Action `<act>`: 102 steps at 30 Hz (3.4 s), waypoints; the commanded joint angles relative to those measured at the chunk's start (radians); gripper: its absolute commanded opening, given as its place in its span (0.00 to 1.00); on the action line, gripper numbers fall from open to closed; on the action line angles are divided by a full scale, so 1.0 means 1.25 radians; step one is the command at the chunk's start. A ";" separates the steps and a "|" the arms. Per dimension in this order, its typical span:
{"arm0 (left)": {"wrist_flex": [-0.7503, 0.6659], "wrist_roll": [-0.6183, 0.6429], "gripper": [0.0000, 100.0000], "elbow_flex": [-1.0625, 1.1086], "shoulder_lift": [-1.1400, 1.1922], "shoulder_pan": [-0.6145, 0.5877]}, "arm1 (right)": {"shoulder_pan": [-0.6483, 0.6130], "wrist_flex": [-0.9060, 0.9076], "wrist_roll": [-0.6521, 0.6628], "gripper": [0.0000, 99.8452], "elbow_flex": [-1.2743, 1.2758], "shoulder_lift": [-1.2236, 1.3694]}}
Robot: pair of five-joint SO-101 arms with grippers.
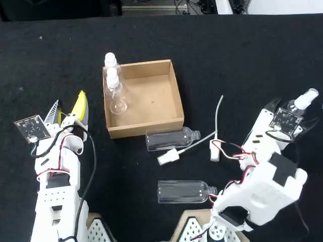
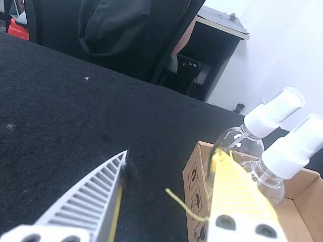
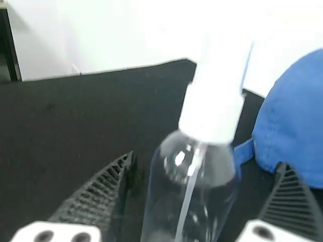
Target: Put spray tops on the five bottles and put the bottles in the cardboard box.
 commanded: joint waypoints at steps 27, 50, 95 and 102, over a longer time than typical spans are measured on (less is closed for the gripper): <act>0.002 -0.006 0.24 0.019 0.004 0.009 | 0.007 0.020 0.000 0.27 0.003 -0.053; 0.002 -0.006 0.24 0.019 0.004 0.010 | 0.010 0.070 -0.056 0.27 -0.055 -0.056; 0.001 0.001 0.24 0.019 -0.004 -0.058 | -0.530 0.991 -0.107 0.01 0.048 -1.143; 0.001 0.001 0.24 0.019 -0.004 -0.058 | -0.756 0.854 -0.101 0.01 0.095 -1.136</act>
